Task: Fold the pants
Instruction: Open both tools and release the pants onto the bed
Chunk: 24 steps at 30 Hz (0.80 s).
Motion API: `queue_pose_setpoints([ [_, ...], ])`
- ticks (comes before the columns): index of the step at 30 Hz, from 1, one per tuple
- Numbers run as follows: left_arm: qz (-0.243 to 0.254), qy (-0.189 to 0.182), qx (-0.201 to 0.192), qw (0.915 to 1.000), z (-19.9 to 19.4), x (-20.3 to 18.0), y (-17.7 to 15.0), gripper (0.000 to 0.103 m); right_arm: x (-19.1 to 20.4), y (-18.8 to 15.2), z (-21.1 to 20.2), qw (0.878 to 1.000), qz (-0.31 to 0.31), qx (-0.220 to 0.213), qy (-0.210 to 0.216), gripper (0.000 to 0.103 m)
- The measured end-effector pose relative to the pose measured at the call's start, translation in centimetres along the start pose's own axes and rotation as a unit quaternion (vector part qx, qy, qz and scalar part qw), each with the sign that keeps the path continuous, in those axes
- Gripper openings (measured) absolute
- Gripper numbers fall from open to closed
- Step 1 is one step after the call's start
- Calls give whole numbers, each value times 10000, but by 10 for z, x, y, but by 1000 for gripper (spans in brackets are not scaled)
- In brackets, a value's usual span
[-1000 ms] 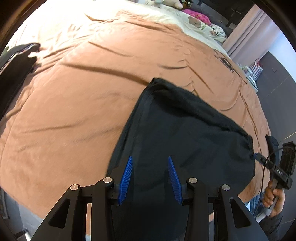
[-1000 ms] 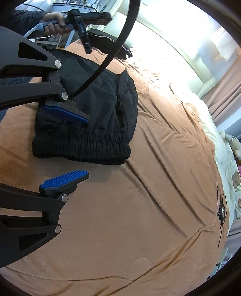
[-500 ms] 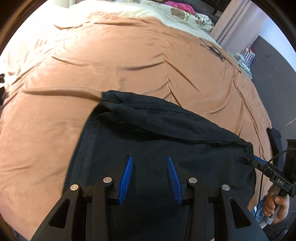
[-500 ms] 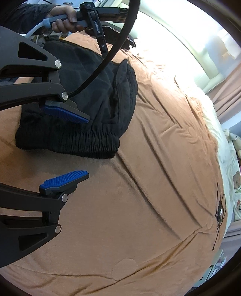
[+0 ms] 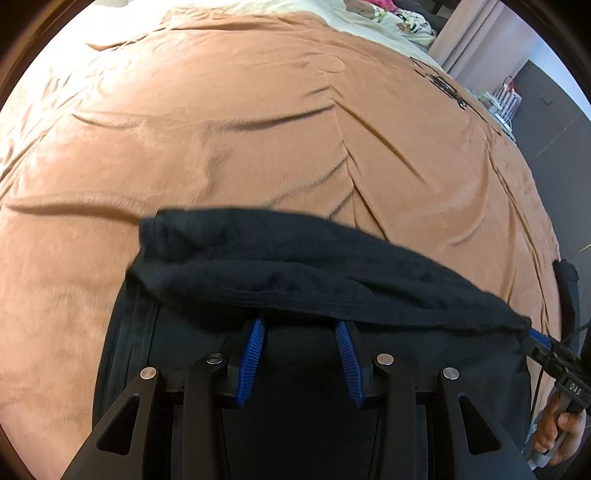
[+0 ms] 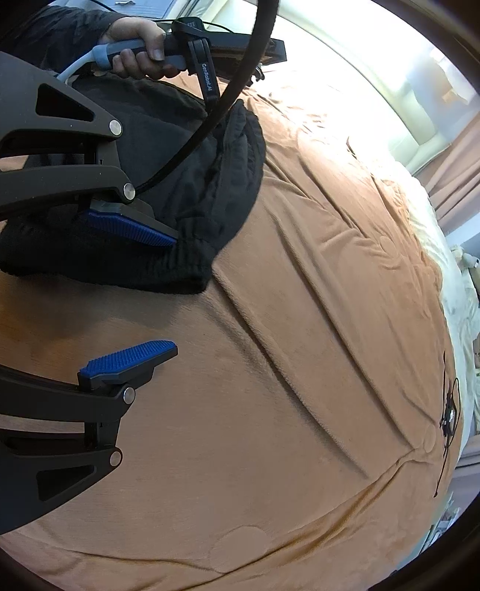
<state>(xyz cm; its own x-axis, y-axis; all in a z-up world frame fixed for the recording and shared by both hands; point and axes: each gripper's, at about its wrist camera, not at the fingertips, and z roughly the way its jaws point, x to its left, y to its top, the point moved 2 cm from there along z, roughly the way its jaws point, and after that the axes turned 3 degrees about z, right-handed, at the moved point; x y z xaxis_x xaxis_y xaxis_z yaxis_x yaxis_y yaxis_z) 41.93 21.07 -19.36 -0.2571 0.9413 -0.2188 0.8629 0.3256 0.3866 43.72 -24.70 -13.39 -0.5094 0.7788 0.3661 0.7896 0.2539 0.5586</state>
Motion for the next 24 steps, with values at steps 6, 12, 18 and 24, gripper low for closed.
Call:
queue_pose_setpoints([
  [6,-58,56,27,10000,10,1,24,42,1,8,11,10000,74,-30,-38,52],
  [12,-194,70,-104,9997,10,3,42,43,6,14,11,9997,203,-131,-59,52],
  [18,-260,-18,-396,9989,-16,11,47,43,11,8,-10,9992,216,-318,-97,52],
  [24,-283,-52,-495,9984,-47,30,28,44,13,-8,-35,9985,247,-467,-140,52],
])
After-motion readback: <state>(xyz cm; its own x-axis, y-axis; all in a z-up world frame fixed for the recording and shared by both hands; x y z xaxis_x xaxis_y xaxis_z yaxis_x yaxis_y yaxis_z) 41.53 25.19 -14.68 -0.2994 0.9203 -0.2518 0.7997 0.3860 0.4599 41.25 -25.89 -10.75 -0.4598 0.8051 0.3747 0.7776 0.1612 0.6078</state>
